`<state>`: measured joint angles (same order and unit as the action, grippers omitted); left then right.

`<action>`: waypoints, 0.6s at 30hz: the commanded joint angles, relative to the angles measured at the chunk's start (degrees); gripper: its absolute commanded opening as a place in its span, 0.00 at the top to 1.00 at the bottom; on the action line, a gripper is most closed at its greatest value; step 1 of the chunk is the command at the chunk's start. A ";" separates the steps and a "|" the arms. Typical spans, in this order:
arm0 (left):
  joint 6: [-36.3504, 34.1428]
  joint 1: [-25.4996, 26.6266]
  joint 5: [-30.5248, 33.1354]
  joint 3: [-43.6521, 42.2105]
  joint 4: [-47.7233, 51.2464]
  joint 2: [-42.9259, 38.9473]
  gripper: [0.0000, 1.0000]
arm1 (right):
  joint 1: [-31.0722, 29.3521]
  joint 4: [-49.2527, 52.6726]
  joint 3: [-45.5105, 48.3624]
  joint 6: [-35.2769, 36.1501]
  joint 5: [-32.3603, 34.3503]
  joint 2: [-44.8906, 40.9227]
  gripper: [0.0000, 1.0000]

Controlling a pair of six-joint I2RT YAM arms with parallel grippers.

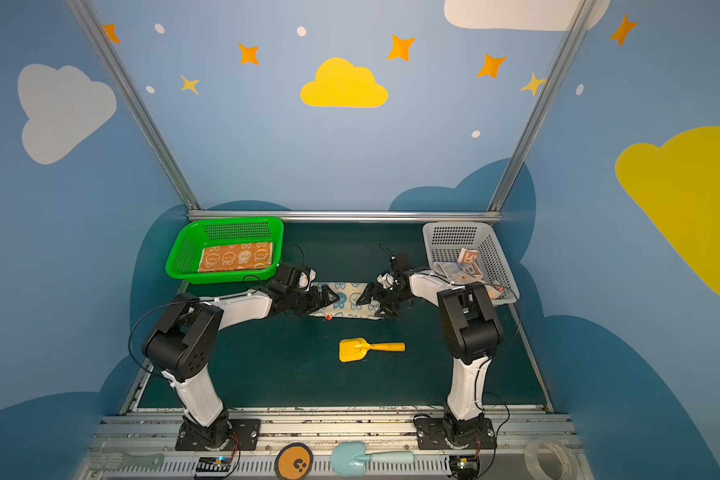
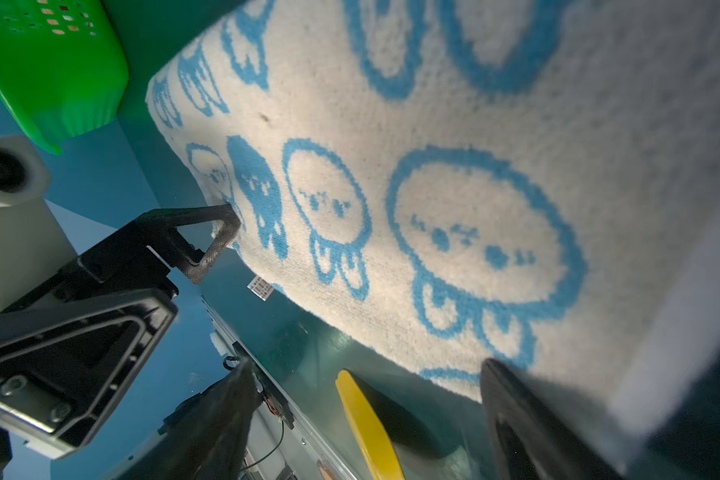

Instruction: Fold and stack the towels

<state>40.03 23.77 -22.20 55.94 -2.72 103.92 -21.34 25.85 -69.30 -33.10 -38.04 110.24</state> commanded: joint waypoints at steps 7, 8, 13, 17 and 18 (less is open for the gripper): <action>-11.08 -1.47 12.63 13.07 19.92 -5.32 0.01 | 0.86 10.88 -8.30 6.47 6.55 -5.33 0.10; -11.86 -2.19 12.61 15.19 22.33 -3.83 0.01 | 1.23 12.79 -9.66 7.37 7.92 -4.85 0.09; -14.89 -4.19 7.65 22.87 30.00 4.10 0.01 | 2.84 12.56 -12.15 8.80 7.44 -1.72 0.09; -12.73 -3.99 2.48 22.26 22.45 6.66 0.00 | 2.49 11.96 -17.65 8.54 4.93 3.01 0.09; -11.90 -3.94 1.64 22.62 21.11 7.33 0.01 | 2.61 11.25 -18.66 8.04 4.57 3.90 0.09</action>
<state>27.88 19.29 -16.34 78.74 19.20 109.30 -18.35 36.93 -84.90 -25.67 -32.29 111.22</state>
